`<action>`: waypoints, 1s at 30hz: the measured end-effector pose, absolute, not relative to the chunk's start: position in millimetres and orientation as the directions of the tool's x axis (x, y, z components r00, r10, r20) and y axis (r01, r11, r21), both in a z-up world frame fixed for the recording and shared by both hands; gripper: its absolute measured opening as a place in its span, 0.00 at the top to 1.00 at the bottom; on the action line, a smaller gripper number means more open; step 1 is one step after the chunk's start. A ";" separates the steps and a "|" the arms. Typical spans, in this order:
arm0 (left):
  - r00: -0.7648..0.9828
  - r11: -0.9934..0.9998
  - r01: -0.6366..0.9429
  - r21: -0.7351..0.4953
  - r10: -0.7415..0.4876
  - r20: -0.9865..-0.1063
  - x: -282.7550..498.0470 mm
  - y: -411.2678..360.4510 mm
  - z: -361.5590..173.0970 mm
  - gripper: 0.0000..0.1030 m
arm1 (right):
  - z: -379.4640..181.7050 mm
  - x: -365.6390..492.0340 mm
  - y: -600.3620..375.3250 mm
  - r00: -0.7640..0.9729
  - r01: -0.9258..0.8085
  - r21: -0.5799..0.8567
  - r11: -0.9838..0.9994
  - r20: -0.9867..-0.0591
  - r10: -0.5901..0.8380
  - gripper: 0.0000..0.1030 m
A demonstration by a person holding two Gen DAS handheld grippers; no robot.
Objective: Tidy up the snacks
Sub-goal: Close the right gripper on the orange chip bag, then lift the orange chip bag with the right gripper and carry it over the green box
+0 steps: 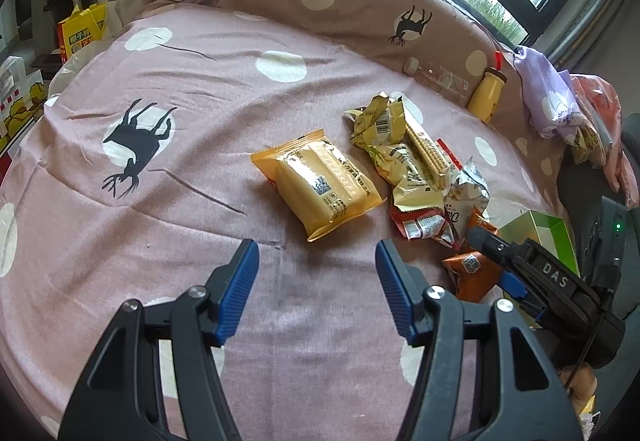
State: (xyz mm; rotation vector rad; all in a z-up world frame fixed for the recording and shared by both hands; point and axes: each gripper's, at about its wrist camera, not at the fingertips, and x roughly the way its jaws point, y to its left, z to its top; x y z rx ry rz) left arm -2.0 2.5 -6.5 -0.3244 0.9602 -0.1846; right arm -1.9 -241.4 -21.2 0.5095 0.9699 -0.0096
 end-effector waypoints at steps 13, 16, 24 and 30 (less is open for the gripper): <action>0.526 0.925 0.011 -0.381 -0.329 -0.784 1.7 8.7 -10.1 0.40 | 4.6 -33.6 -199.0 0.528 -0.036 0.412 0.911 -0.766 0.367 0.62; 0.503 0.930 0.008 -0.367 -0.321 -0.803 2.8 6.6 -14.4 0.40 | -11.0 -28.4 -190.6 0.458 -0.027 0.408 0.913 -0.807 0.374 0.62; 0.481 0.926 0.027 -0.377 -0.343 -0.807 -0.9 0.1 -14.7 0.40 | -4.0 -40.4 -233.2 0.512 0.097 0.520 0.849 -0.757 0.405 0.33; 0.413 0.884 0.156 -0.440 -0.463 -0.784 -8.2 -29.7 -16.6 0.39 | -3.7 -45.9 -244.8 0.553 0.124 0.583 0.803 -0.713 0.432 0.33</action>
